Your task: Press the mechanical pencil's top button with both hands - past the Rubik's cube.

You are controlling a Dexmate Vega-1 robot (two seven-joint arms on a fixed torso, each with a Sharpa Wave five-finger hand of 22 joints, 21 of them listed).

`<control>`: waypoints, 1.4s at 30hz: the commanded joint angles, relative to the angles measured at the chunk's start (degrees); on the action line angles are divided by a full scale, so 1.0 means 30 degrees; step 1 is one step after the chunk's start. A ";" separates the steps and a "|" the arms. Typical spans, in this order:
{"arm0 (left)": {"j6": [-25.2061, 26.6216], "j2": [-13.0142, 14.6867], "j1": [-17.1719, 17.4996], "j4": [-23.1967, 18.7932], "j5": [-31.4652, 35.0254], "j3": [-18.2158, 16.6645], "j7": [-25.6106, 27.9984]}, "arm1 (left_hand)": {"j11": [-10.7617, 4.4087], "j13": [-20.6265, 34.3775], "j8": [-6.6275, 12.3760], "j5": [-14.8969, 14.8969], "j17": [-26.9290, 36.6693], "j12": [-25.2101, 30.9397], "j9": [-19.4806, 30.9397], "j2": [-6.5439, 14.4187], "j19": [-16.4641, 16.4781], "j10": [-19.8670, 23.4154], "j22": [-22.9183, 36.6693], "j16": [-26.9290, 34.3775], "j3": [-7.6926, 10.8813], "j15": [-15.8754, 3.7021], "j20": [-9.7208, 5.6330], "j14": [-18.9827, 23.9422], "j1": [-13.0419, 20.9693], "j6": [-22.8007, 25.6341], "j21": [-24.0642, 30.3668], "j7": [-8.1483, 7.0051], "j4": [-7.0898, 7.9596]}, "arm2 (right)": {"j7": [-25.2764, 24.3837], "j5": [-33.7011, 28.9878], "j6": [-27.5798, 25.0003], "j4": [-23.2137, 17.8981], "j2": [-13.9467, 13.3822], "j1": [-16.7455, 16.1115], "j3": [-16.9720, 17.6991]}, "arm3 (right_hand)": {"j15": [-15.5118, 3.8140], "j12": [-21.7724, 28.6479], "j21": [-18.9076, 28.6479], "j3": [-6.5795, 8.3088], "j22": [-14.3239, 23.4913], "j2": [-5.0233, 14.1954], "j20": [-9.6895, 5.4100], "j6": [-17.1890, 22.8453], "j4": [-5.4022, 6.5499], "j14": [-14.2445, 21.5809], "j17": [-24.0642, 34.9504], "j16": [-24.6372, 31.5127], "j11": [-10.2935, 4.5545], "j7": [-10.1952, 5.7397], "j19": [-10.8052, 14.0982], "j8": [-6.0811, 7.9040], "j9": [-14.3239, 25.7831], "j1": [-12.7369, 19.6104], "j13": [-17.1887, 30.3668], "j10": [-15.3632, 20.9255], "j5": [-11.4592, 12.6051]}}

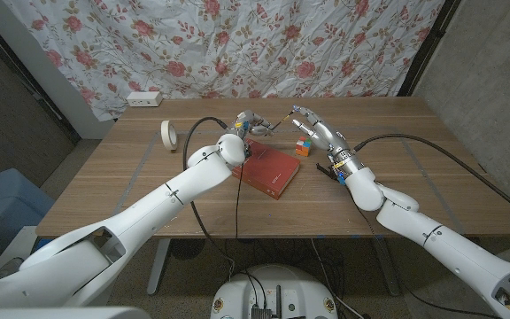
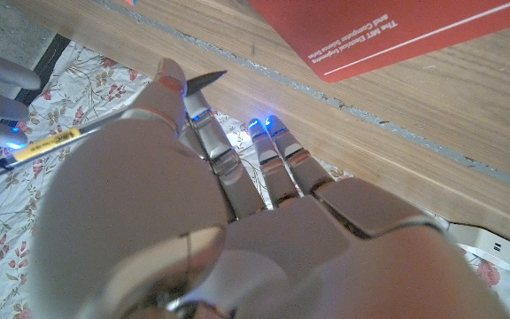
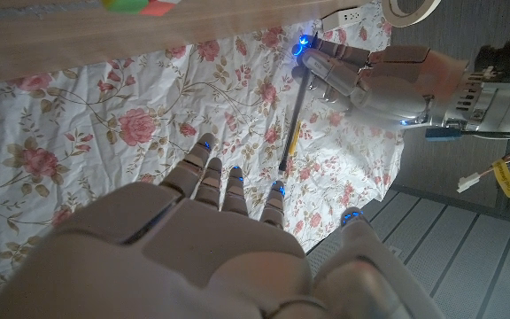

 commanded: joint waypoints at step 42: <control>-0.0239 -0.0179 -0.0138 0.0434 -0.0015 -0.0012 -0.0096 | -0.0424 0.0086 0.0103 0.0093 -0.0007 0.0095 0.0054 0.0305 -0.0008 0.0473 0.0025 0.0018 -0.0178 -0.3124 -0.1166 0.0149 0.0008 0.0000 -0.0003 -0.0011 -0.0003 | 0.0104 -0.0045 0.0090 0.0324 0.0067 0.0116 -0.0090 | -0.0033 0.0123 0.0109 0.0094 0.0032 0.0187 -0.0123 0.0418 0.0127 0.0053 0.0060 0.0121 -0.0125 -0.0055 0.0055 0.0008 -0.0013 -0.0173 -0.0018 -0.0002 0.0093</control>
